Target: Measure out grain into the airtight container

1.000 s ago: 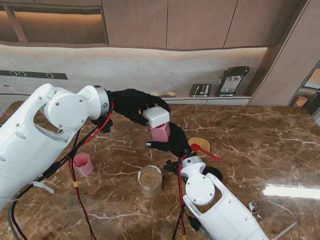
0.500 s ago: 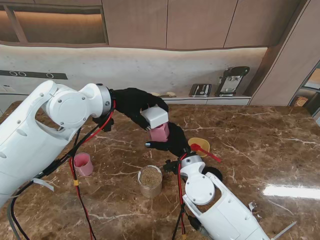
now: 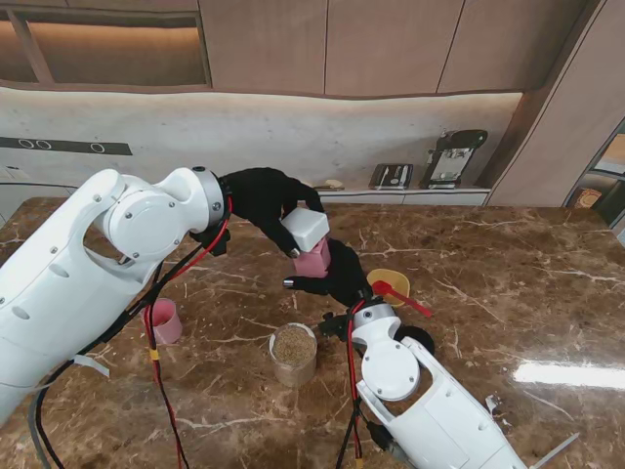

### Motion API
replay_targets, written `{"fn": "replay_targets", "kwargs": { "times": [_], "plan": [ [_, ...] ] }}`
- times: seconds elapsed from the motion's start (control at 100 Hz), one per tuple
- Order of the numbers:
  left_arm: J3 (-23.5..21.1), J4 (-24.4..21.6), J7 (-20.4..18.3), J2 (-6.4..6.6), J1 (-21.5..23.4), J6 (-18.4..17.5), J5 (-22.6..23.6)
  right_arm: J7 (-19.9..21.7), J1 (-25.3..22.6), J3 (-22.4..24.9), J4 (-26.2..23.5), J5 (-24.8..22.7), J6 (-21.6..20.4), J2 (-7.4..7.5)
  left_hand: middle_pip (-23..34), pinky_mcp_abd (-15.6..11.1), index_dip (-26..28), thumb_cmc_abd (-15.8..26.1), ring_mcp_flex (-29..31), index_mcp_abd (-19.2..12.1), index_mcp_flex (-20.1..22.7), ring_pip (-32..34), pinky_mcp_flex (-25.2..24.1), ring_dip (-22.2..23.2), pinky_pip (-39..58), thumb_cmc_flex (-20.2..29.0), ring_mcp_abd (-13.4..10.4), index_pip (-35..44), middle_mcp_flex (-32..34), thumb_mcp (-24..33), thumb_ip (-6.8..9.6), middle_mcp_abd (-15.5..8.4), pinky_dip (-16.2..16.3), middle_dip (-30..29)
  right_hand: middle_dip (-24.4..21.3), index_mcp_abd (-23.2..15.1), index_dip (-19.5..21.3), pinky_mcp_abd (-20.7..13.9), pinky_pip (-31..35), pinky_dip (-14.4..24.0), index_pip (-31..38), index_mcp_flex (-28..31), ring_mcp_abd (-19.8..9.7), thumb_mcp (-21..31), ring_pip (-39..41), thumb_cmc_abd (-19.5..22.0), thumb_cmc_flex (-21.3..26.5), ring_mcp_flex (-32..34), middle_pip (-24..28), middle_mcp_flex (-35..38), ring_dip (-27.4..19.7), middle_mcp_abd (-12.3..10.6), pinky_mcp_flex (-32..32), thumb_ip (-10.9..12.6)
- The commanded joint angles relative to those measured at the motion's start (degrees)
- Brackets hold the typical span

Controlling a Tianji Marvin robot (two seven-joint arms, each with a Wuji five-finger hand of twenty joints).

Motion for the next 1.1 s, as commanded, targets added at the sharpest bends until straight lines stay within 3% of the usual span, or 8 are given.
{"fn": "replay_targets", "kwargs": {
  "times": [0.0,0.1,0.14,0.24,0.35,0.72,1.09],
  "plan": [
    [0.8,0.9,-0.4,-0.09,0.4,0.5,-0.4,0.5,0.1,0.1,-0.4,0.5,0.1,-0.24,2.1,0.3,-1.8,7.1,2.2,1.5,11.4,2.2,0.6,-0.6,3.0,-0.6,1.2,4.9,4.0,8.6,0.99,-5.0,0.3,-1.1,2.4,-11.5,1.4,-4.4,-0.5,1.4,9.6,7.7,-7.7,15.9,2.1,16.6,10.5,3.3,10.3,7.5,-0.3,-6.0,-0.7,-0.1],
    [1.1,1.1,0.3,-0.23,0.3,0.4,0.2,0.5,0.1,0.1,-0.4,0.3,0.0,-0.22,2.5,0.7,-2.0,6.6,3.7,1.0,13.5,3.6,2.0,-0.4,4.5,0.8,1.2,5.8,5.7,8.3,0.14,-5.1,0.6,-0.3,2.4,-11.5,1.4,-4.4,-0.5,1.4,9.7,7.8,-7.7,15.9,2.1,16.7,10.5,3.3,10.3,7.5,-0.3,-6.0,-0.7,-0.1],
    [1.2,1.2,0.6,-0.31,0.4,0.4,0.3,0.5,0.0,0.1,-0.4,0.2,0.1,-0.21,2.3,0.7,-3.2,6.9,4.6,0.0,14.5,4.2,2.6,-0.7,5.1,3.7,1.3,10.2,6.9,5.4,1.16,-4.8,0.3,0.0,2.4,-11.5,1.4,-4.4,-0.5,1.4,9.7,7.8,-7.7,15.9,2.1,16.7,10.6,3.3,10.3,7.4,-0.3,-6.0,-0.7,-0.1],
    [1.1,1.4,2.3,-0.64,0.9,0.5,0.6,0.4,0.0,0.2,-0.4,0.1,0.2,-0.20,1.9,0.2,-3.2,9.0,6.8,-0.7,17.2,5.1,4.3,-1.3,6.6,5.2,1.2,14.9,10.0,6.2,1.30,-4.9,0.3,-1.1,2.4,-11.4,1.3,-4.4,-0.5,1.4,9.7,7.8,-7.7,15.9,2.1,16.7,10.6,3.3,10.3,7.5,-0.3,-5.9,-0.7,-0.1],
    [0.6,1.1,4.3,-1.07,1.6,1.2,1.1,0.4,-0.1,0.3,-0.4,0.0,0.2,-0.17,2.9,0.0,-3.8,10.6,8.5,1.0,18.5,6.0,5.6,-2.8,8.2,5.7,1.4,17.3,11.7,6.3,1.23,-4.2,-0.6,-5.1,2.4,-11.5,1.3,-4.4,-0.5,1.4,9.7,7.8,-7.7,15.8,2.1,16.7,10.6,3.3,10.3,7.5,-0.3,-6.0,-0.7,-0.1],
    [-1.9,-1.1,5.6,-1.34,3.2,3.8,1.1,0.5,-0.4,0.4,-0.3,0.0,0.5,-0.11,3.1,0.7,-6.2,14.0,9.7,4.4,20.7,7.0,5.8,-3.9,9.5,6.8,2.3,15.7,13.8,5.5,1.43,-2.3,-0.8,-8.5,2.4,-11.6,1.4,-4.4,-0.5,1.5,9.8,7.9,-7.7,15.8,2.1,16.7,10.8,3.3,10.3,7.6,-0.3,-6.0,-0.7,-0.1],
    [-3.3,-1.6,7.2,-1.65,4.2,4.6,1.1,0.5,-0.5,0.5,-0.1,-0.1,0.6,-0.08,3.4,0.9,-6.4,13.8,10.4,4.6,21.5,7.8,6.1,-4.1,10.0,7.0,2.3,15.9,14.7,5.4,1.70,-2.1,-0.7,-8.5,2.4,-11.6,1.4,-4.2,-0.5,1.5,9.9,8.0,-7.6,15.8,2.1,16.7,10.8,3.4,10.3,7.6,-0.3,-6.0,-0.7,-0.1]
  ]
}}
